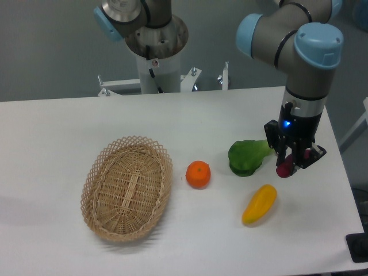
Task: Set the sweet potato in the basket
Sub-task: 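Close the gripper on the purple sweet potato beside the bok choy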
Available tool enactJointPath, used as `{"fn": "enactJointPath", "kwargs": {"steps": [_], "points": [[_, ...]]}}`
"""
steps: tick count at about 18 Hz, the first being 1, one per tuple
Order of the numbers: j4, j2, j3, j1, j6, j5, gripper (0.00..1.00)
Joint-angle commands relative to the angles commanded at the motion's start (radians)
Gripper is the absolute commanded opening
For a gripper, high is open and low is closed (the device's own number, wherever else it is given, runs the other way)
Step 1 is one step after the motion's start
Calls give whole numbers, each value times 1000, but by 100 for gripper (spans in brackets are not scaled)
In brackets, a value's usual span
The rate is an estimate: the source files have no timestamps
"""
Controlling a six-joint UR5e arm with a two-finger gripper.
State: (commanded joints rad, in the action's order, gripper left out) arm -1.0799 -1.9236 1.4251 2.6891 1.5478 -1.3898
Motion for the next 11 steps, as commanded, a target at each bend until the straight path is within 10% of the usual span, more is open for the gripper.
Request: {"fn": "enactJointPath", "kwargs": {"steps": [11], "points": [[2, 28, 34, -80, -191, -2, 34]]}}
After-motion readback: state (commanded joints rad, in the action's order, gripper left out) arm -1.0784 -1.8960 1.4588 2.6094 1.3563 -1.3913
